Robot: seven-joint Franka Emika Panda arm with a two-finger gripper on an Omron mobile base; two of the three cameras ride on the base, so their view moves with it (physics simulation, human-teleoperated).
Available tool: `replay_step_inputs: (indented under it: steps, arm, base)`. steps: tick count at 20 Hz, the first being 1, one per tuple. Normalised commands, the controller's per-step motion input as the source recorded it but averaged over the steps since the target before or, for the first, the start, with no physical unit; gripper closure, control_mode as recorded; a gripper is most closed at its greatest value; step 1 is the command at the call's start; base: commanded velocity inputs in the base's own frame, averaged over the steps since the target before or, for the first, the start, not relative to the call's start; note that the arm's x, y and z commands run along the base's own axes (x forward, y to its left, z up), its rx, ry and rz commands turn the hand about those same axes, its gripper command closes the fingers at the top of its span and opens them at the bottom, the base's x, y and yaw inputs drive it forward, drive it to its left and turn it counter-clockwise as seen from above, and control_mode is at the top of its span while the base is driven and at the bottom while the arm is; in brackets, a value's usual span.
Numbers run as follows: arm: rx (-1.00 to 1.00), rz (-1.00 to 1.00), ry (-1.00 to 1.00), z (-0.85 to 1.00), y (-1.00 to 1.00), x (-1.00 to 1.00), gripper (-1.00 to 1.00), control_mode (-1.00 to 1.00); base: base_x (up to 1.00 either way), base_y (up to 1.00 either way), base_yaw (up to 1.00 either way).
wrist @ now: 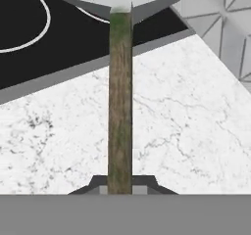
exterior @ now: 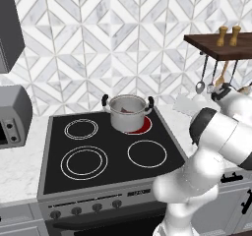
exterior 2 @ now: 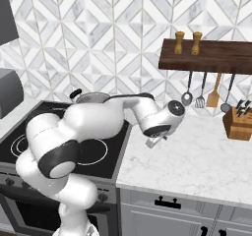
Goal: Put the bell pepper and potato in the pot. Retrieve the spatula and lightly stir the vegetables in the pot.
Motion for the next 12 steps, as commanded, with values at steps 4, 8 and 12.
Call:
replay_step_inputs:
  steps: [4,8,12]
  arm:
    - [-0.17,0.17,-0.23,1.00,0.61,0.08,1.00,-1.00]
    - [-0.33,0.13,-0.29,1.00,0.53,0.38,1.00,-1.00]
    - [-0.49,0.05,-0.35,0.76,0.73,0.77,1.00,-1.00]
  base:
    - [0.00,0.00,0.00]
    - [0.00,0.00,0.00]
    - [0.00,0.00,0.00]
